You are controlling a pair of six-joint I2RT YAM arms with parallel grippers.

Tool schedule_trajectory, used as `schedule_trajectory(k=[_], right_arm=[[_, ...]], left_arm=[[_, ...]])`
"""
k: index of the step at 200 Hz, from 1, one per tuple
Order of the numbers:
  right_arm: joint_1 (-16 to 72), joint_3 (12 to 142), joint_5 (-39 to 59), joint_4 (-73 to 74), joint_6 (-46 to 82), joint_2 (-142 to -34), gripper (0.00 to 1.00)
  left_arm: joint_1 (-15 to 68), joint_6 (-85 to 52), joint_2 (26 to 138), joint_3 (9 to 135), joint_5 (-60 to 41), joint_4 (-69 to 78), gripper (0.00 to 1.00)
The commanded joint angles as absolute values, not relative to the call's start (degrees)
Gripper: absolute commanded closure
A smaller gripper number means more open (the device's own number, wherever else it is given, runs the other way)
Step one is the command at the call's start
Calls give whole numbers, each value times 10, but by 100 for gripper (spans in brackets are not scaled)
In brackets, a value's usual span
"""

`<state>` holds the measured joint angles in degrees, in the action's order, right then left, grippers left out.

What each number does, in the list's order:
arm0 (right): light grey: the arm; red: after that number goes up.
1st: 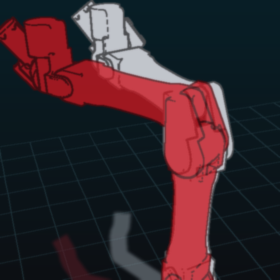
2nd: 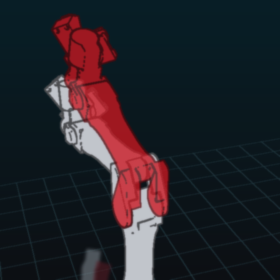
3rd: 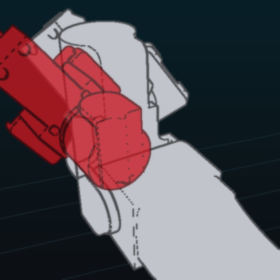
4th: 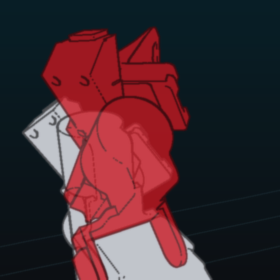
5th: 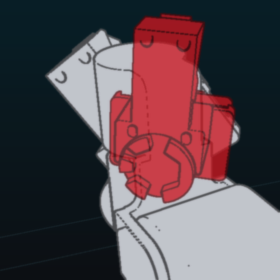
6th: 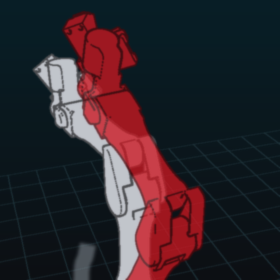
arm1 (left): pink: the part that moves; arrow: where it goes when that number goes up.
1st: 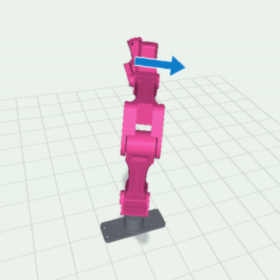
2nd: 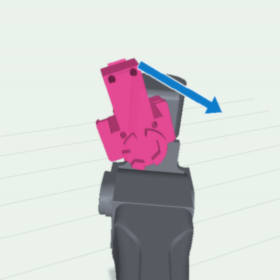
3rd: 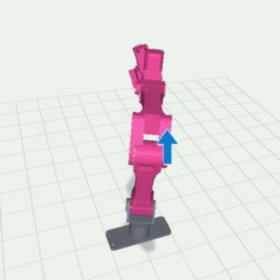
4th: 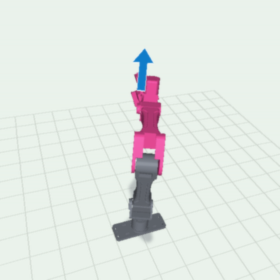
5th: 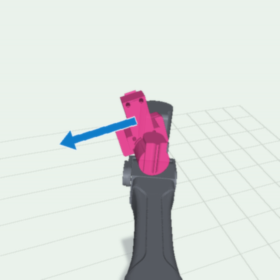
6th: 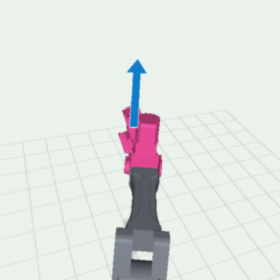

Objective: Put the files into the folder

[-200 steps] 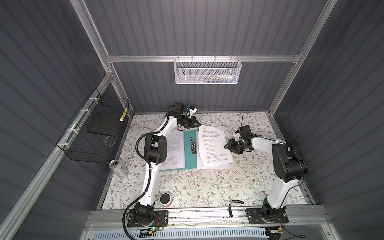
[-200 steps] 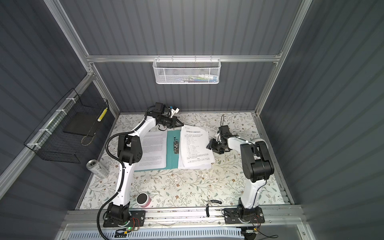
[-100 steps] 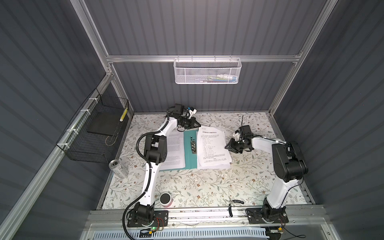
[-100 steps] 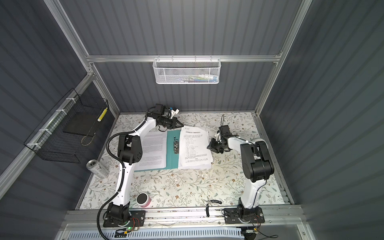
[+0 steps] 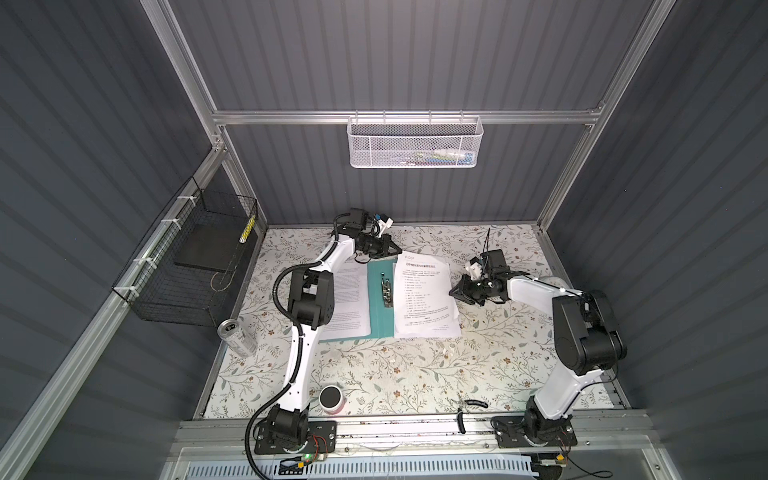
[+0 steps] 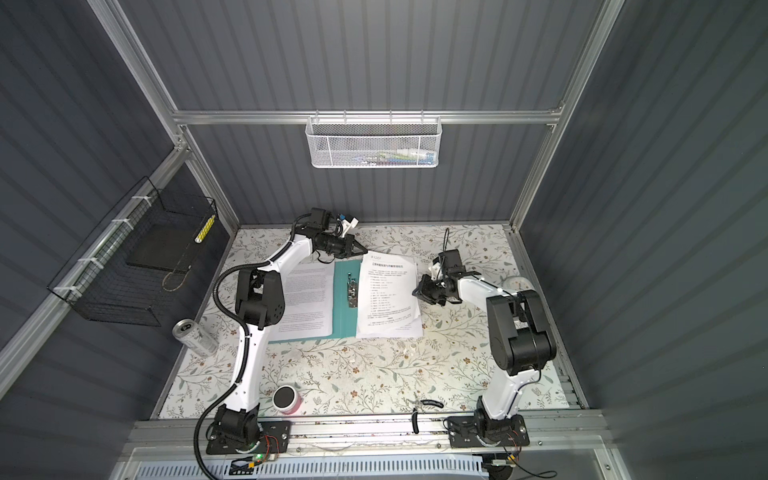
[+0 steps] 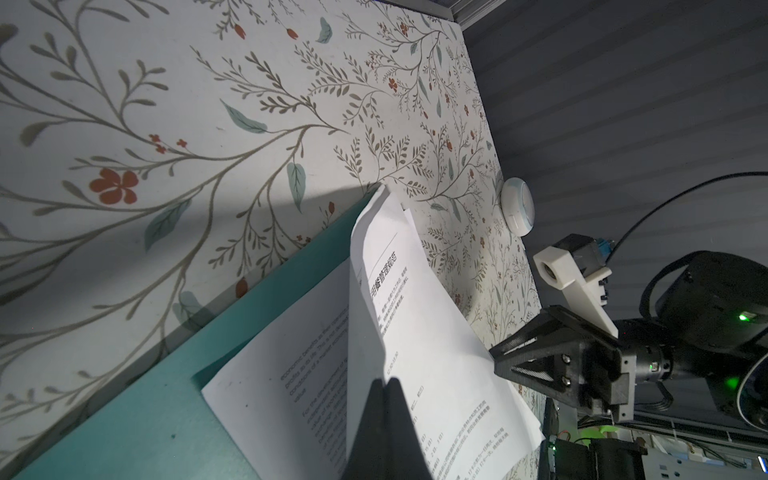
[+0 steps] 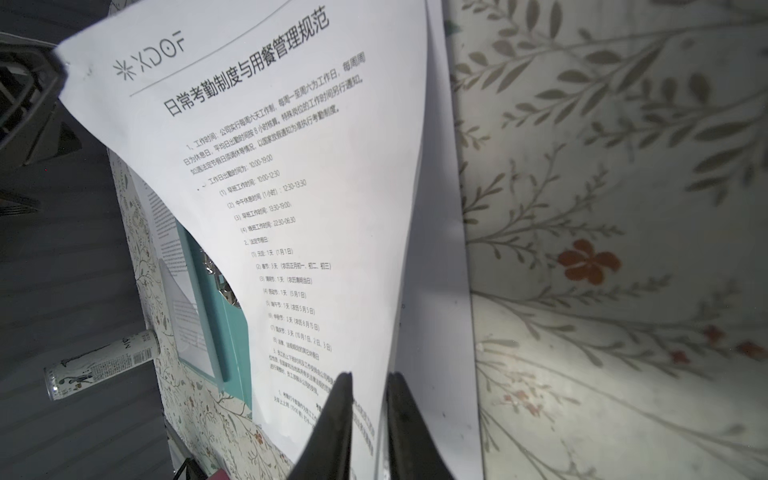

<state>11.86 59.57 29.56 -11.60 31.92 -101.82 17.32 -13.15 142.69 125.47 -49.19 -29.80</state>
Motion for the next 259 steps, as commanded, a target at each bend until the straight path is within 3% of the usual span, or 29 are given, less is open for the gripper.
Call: schedule_trajectory(k=[1, 105, 150, 259], right_arm=[[124, 588, 318, -109, 318, -1033, 79], [132, 580, 323, -86, 335, -1070, 78], [132, 566, 321, -81, 339, -1040, 100], [121, 538, 308, -90, 335, -994, 100]], left_arm=[[176, -140, 1440, 1239, -507, -291, 100], [176, -155, 1437, 1222, -510, -269, 100], [177, -165, 1427, 1217, -510, -259, 100], [188, -173, 1419, 1205, -504, -251, 100]])
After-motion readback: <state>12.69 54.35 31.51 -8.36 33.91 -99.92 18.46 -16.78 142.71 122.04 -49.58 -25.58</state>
